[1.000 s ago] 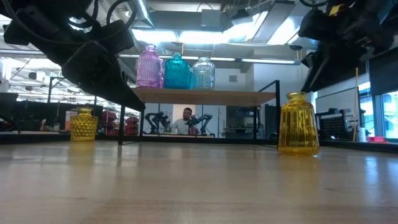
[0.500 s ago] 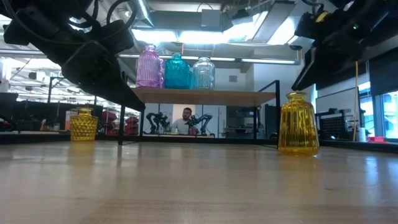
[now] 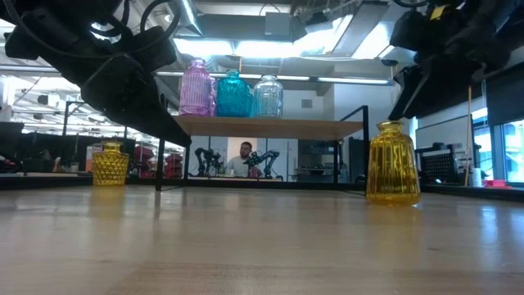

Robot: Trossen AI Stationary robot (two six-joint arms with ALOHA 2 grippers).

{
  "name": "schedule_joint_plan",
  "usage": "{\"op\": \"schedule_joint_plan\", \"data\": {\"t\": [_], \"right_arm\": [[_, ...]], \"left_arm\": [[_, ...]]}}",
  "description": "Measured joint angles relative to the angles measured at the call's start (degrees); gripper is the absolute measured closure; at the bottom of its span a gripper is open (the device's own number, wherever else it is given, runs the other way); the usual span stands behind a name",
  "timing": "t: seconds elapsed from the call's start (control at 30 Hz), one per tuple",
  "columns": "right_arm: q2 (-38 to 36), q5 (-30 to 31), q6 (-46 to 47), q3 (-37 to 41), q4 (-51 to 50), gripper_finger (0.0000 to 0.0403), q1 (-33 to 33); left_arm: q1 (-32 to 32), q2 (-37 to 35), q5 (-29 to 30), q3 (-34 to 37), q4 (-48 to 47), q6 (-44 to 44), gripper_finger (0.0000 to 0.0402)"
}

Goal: Sort vases onto shelf
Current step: Put the top right yellow flower vase on the shelf

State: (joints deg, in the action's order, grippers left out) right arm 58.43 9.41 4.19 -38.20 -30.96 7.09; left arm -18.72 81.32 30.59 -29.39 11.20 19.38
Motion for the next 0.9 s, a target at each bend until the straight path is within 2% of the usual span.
{"op": "schedule_joint_plan", "data": {"t": [0.1,0.27,0.47,0.63,0.9], "right_arm": [[1.04,0.41,0.0,0.05,0.78,0.0152,0.01],[3.09,4.61,0.76,0.04,2.83,0.007,0.02],[3.6,1.88,2.96,0.09,3.51,0.0011,0.02],[4.91,2.74,4.83,0.7,5.07,0.0009,0.07],[2.56,0.5,1.2,9.11,18.95,0.0041,0.02]], "left_arm": [[0.0,0.0,0.0,0.0,0.0,0.0,0.0264],[0.0,-0.02,0.0,0.0,-0.02,0.0,0.0264],[0.0,-0.02,0.0,0.0,0.0,0.0,0.0264],[0.0,-0.02,-0.02,0.0,-0.02,0.01,0.0264],[0.0,-0.02,0.0,0.0,-0.02,0.0,0.0264]]}}
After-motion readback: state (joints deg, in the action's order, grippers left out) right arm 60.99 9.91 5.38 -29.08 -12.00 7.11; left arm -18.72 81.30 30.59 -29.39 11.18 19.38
